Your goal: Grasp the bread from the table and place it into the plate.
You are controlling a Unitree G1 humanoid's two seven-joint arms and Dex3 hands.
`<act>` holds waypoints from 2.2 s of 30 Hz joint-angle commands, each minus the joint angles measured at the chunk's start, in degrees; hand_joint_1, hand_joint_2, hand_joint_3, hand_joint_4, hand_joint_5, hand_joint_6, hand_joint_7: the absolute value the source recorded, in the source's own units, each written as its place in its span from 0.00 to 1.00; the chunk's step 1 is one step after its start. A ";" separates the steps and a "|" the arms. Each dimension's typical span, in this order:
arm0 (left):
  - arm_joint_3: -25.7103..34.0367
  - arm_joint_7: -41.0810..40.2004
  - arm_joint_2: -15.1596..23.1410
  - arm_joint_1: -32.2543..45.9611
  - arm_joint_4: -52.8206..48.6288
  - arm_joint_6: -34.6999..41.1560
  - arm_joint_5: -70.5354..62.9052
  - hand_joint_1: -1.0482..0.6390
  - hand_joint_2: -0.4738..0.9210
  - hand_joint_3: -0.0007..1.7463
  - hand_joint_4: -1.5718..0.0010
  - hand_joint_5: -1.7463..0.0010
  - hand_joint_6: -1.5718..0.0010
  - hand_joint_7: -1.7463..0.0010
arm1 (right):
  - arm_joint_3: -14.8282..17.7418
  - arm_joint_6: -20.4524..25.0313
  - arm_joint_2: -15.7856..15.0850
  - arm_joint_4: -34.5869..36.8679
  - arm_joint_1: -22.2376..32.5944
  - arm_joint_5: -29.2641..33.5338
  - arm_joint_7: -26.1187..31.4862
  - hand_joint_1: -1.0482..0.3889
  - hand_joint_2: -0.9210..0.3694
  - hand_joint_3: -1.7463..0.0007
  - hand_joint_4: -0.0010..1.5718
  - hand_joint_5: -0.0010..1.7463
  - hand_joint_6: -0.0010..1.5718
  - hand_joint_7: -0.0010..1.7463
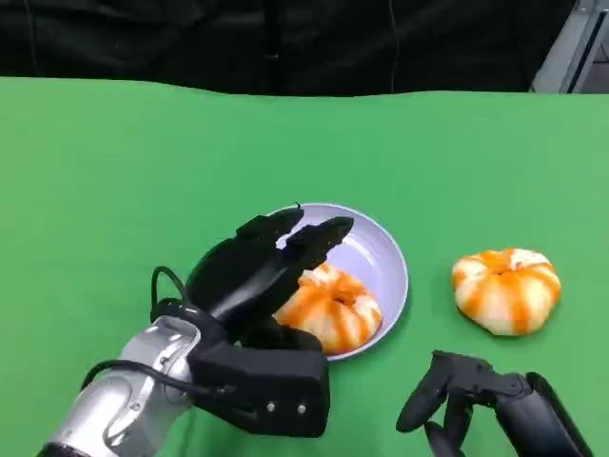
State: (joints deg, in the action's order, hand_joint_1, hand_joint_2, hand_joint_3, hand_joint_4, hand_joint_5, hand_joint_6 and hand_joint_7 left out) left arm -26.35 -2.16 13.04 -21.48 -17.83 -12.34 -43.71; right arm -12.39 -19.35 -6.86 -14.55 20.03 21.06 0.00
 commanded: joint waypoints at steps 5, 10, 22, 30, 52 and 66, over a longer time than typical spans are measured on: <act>5.87 -0.23 5.03 6.45 6.25 -7.61 9.23 0.27 1.00 0.19 0.88 0.93 0.87 0.95 | -0.14 -0.28 -0.56 0.43 -0.82 -0.76 -0.25 0.68 0.47 0.22 0.49 0.99 0.50 0.71; 12.19 -2.83 3.70 12.74 8.02 -16.72 19.82 0.34 1.00 0.14 0.80 0.57 0.68 0.92 | 0.07 -0.55 -1.08 0.99 -1.53 -1.86 -1.07 0.68 0.46 0.22 0.49 0.99 0.50 0.71; 19.70 1.93 0.24 26.11 14.16 -21.78 38.87 0.52 0.99 0.11 0.51 0.34 0.38 0.74 | 1.16 -0.64 -2.27 0.18 -1.24 -2.46 -2.27 0.66 0.45 0.25 0.50 0.98 0.51 0.69; 19.75 1.69 -6.46 34.67 21.54 -16.46 41.96 0.60 0.67 0.68 0.51 0.16 0.53 0.32 | 3.98 -0.09 -2.72 -0.31 -0.87 -5.26 -2.62 0.65 0.42 0.27 0.47 0.93 0.50 0.67; 22.75 2.25 -7.89 25.99 8.87 -22.38 37.73 0.66 0.52 0.89 0.42 0.05 0.44 0.21 | 7.24 -5.67 -1.56 11.68 -9.66 -7.06 -0.28 0.64 0.39 0.27 0.46 1.00 0.51 0.68; 24.96 4.25 -7.56 42.59 17.28 -30.42 43.00 0.67 0.63 0.78 0.47 0.06 0.47 0.17 | 5.11 -11.80 0.65 1.55 7.11 -3.01 4.20 0.70 0.38 0.27 0.45 0.90 0.50 0.69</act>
State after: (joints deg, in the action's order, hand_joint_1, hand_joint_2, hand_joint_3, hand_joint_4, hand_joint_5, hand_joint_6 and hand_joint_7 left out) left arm -2.01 1.23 5.32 19.94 -0.96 -40.36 -2.62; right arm -7.25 -28.89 -6.43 -11.54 25.73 18.59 3.14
